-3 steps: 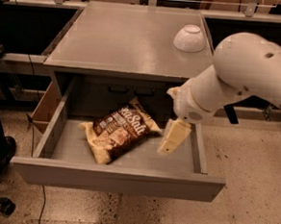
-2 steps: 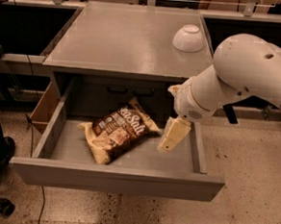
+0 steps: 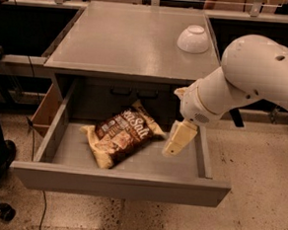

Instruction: Pick brown chip bag from top drawer and place on counter

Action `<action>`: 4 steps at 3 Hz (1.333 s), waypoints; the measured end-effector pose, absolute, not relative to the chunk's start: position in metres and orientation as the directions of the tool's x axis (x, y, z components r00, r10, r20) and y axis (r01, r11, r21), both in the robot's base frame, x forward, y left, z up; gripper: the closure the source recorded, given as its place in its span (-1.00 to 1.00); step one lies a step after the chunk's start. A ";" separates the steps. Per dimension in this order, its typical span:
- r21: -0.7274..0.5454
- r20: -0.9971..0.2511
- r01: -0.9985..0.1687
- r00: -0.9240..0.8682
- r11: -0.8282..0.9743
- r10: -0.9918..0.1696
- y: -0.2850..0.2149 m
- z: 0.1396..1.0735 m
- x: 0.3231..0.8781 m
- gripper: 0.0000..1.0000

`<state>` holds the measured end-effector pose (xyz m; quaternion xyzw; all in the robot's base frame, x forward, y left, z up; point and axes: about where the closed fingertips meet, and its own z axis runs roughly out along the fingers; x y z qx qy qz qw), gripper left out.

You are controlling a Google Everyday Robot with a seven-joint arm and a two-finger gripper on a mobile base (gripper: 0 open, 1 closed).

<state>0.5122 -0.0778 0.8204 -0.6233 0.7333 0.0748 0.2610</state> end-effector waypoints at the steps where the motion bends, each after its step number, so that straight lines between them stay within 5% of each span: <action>1: -0.203 -0.508 -0.948 -0.112 0.245 -0.854 -0.060 0.802 0.526 -1.00; 4: -0.138 -0.640 -0.960 -0.102 0.245 -0.762 0.028 0.697 0.595 -1.00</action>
Offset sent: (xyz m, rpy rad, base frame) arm 0.0713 0.0788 -0.0967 0.1818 0.0565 -0.0613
